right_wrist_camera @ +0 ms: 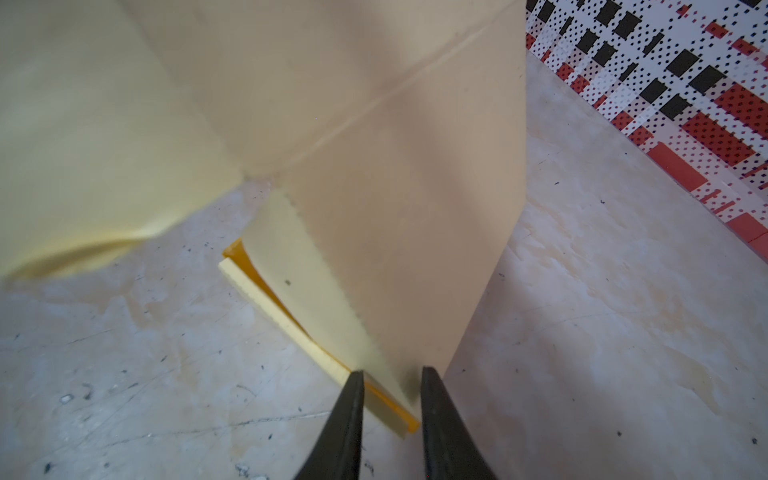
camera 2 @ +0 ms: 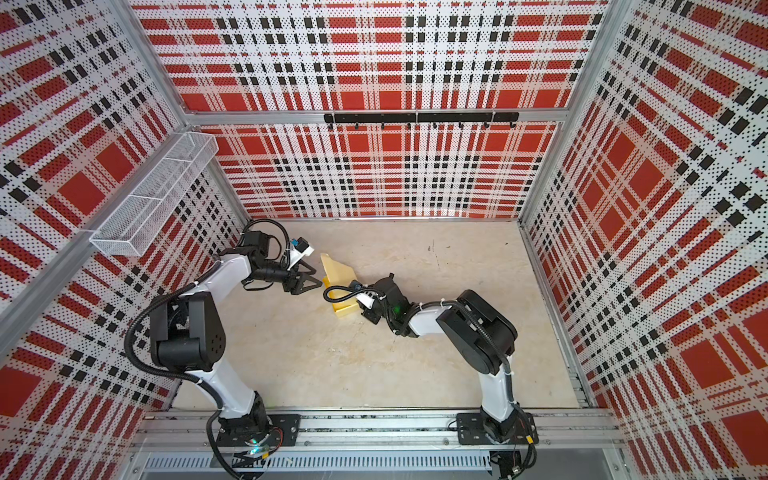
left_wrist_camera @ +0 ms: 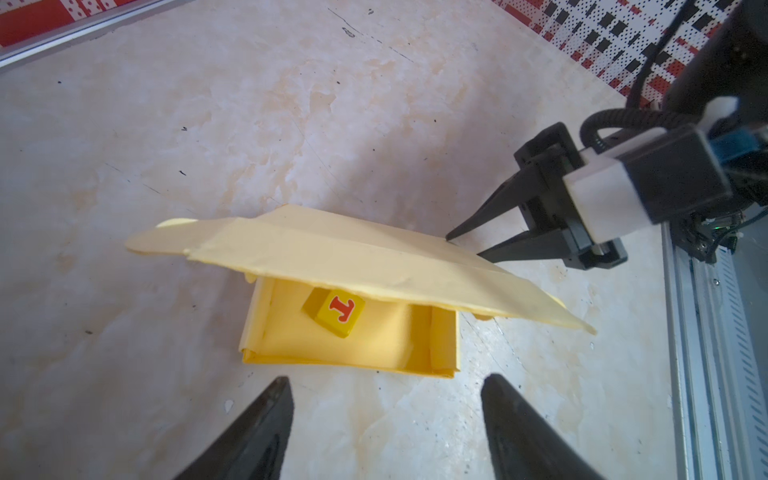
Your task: Fold the paper box
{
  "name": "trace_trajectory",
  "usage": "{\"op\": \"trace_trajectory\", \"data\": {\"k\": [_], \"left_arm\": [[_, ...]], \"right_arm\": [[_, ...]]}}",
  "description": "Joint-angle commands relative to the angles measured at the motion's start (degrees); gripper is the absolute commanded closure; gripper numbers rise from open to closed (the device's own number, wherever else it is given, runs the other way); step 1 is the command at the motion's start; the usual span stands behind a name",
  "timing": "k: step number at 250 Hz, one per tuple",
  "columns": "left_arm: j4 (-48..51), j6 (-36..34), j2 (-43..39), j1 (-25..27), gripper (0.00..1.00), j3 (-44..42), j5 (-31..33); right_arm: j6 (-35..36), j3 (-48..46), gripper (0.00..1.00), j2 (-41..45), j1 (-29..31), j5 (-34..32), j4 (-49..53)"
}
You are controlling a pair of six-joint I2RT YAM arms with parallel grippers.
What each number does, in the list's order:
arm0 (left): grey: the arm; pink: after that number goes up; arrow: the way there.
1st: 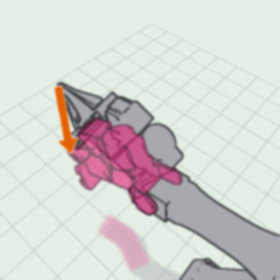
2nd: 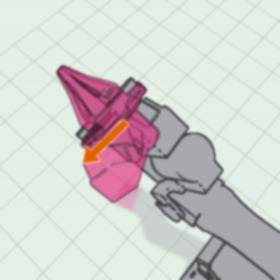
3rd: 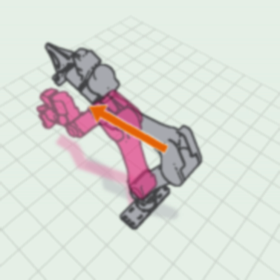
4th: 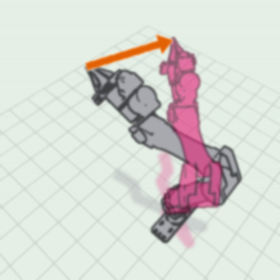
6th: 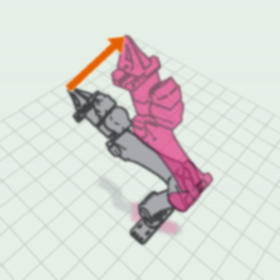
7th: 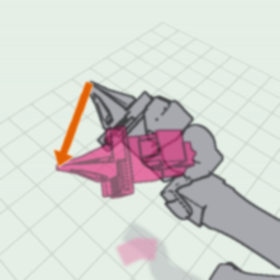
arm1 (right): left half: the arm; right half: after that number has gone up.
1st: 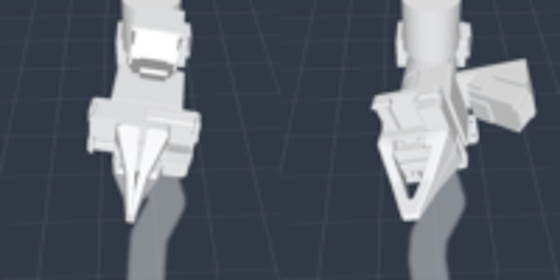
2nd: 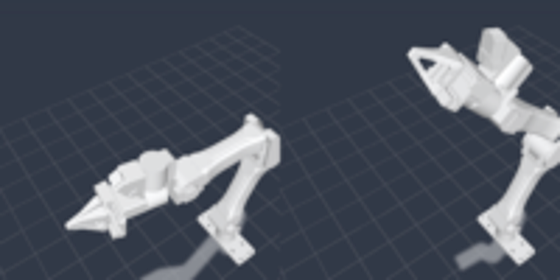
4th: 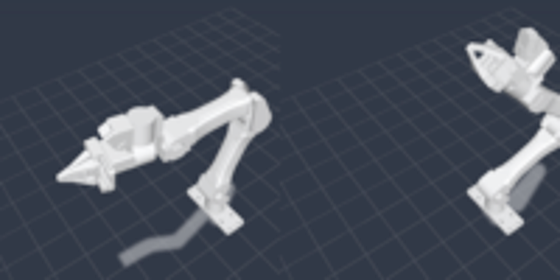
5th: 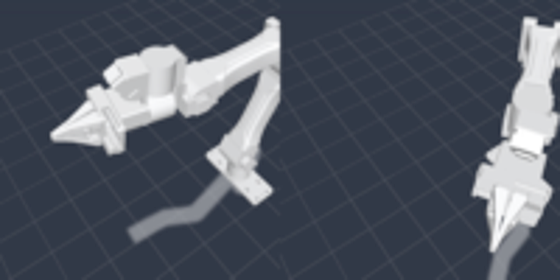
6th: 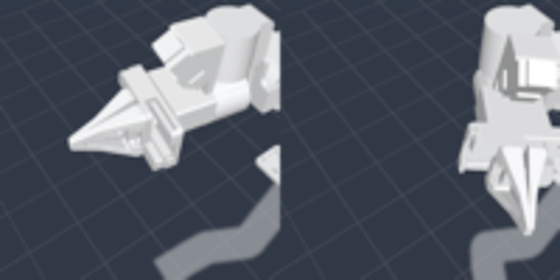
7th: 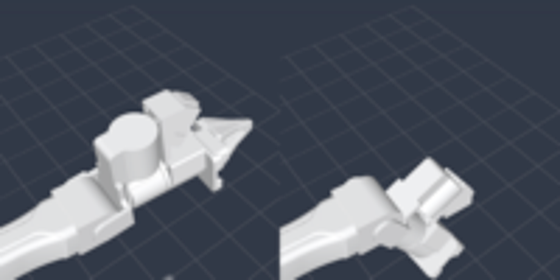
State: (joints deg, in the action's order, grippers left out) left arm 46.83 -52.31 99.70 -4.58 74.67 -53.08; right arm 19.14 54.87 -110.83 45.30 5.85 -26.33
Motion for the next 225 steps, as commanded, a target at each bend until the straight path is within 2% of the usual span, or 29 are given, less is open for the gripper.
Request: {"op": "trace_trajectory", "data": {"k": [1, 42, 92, 108, 171, 225], "left_arm": [[4.07, -1.12, -6.79, -0.38, 0.25, -0.75, -0.36], [1.45, 8.56, -11.37, 2.14, 0.3, 2.2, 1.44], [-4.9, 24.68, -10.11, 7.62, 0.47, 7.11, 8.5], [-6.86, 27.95, -9.23, 9.03, 0.53, 7.33, 10.96], [-7.54, 32.25, -4.55, 13.55, 0.57, 7.72, 19.58], [-7.71, 34.01, -3.42, 14.06, 0.59, 5.19, 21.83]], "right_arm": [[1.51, 1.35, 0.74, -1.24, 0.01, -0.22, -1.45], [1.69, 1.62, 0.74, -1.32, 0.04, -0.14, -1.26], [1.78, 1.82, 0.74, -1.57, -0.01, -0.14, -1.18], [1.78, 1.87, 0.74, -1.52, 0.04, -0.16, -1.27], [1.95, 1.35, 0.74, -1.01, 0.05, -0.4, -1.27], [2.05, 1.25, 0.74, -1.05, 0.04, -0.57, -1.23]]}}
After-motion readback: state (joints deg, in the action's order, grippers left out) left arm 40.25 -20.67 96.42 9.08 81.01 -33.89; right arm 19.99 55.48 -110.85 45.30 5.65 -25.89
